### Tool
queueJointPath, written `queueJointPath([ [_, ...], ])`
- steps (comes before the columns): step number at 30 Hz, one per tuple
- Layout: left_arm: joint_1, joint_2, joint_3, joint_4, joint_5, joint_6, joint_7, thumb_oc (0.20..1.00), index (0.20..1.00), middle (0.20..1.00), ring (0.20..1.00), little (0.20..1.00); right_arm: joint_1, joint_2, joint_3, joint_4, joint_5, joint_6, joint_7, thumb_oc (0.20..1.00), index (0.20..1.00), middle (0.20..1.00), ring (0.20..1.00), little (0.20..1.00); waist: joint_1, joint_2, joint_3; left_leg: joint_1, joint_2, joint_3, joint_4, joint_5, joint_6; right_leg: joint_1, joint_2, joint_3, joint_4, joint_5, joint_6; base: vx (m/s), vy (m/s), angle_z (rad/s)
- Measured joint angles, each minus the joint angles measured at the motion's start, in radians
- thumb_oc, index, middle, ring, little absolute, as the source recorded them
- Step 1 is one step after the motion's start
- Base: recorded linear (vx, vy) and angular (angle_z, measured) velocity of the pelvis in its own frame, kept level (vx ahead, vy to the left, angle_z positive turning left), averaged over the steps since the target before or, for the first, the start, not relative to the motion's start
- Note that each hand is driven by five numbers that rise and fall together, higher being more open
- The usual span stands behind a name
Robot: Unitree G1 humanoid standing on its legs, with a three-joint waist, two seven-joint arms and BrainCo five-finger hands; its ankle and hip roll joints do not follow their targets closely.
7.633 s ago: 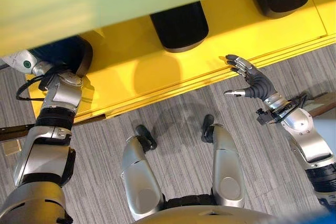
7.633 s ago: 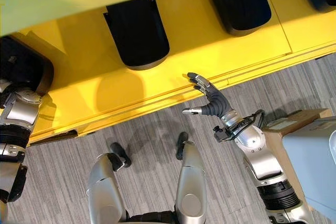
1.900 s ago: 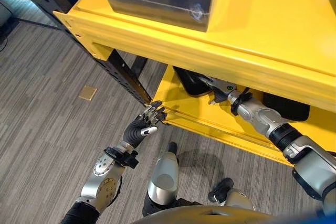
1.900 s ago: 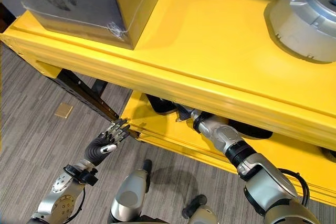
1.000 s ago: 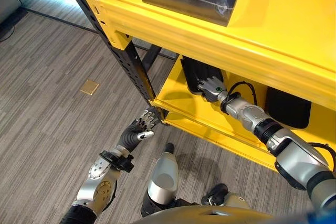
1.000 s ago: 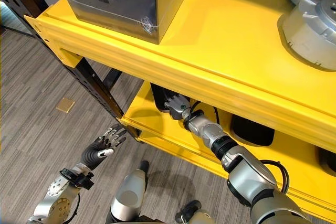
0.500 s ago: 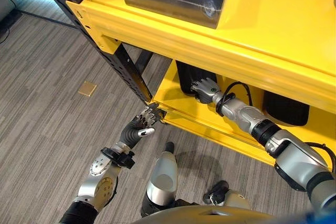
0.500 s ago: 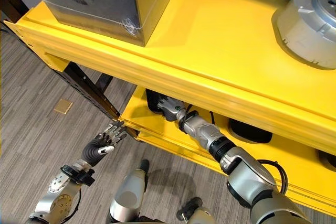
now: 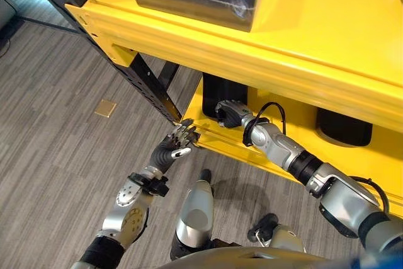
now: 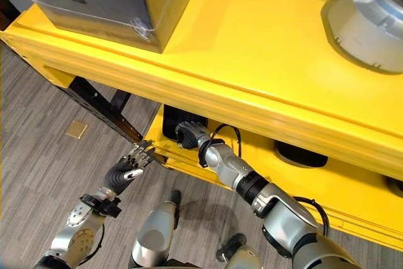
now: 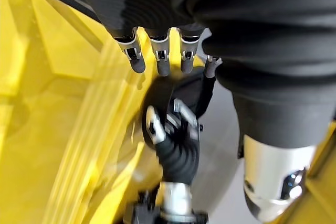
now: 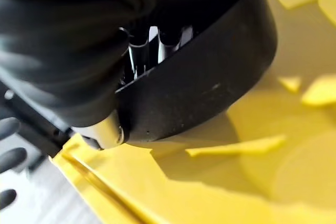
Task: Move parts from the plastic box to the shelf.
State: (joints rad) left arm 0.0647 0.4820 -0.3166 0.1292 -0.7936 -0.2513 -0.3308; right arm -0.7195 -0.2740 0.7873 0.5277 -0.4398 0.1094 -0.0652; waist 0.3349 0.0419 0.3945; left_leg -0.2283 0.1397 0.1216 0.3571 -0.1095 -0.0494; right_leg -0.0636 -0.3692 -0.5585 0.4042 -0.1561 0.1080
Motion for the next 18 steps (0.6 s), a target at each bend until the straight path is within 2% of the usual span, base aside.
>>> queueJointPath([
  [7, 0.002, -0.005, -0.007, 0.0, 0.0, 0.001, 0.034, 1.0, 1.0, 1.0, 1.0, 1.0, 0.01, 0.02, -0.033, -0.002, 0.05, 0.08, -0.057, 0.2, 0.2, 0.2, 0.2, 0.2, -0.016, 0.005, 0.002, -0.003, -0.005, 0.022, 0.011, -0.014, 0.013, -0.015, -0.017, 0.014, 0.015, -0.003, -0.005, -0.01, 0.045, -0.04],
  [18, -0.017, -0.007, -0.035, 0.0, -0.001, 0.0, 0.079, 1.0, 1.0, 1.0, 1.0, 1.0, 0.01, 0.022, -0.067, -0.002, 0.072, 0.117, -0.089, 0.2, 0.2, 0.2, 0.2, 0.2, -0.022, 0.007, 0.001, -0.014, -0.004, 0.027, 0.019, -0.011, 0.008, -0.032, -0.022, 0.022, 0.03, -0.004, -0.004, 0.0, 0.005, -0.01],
])
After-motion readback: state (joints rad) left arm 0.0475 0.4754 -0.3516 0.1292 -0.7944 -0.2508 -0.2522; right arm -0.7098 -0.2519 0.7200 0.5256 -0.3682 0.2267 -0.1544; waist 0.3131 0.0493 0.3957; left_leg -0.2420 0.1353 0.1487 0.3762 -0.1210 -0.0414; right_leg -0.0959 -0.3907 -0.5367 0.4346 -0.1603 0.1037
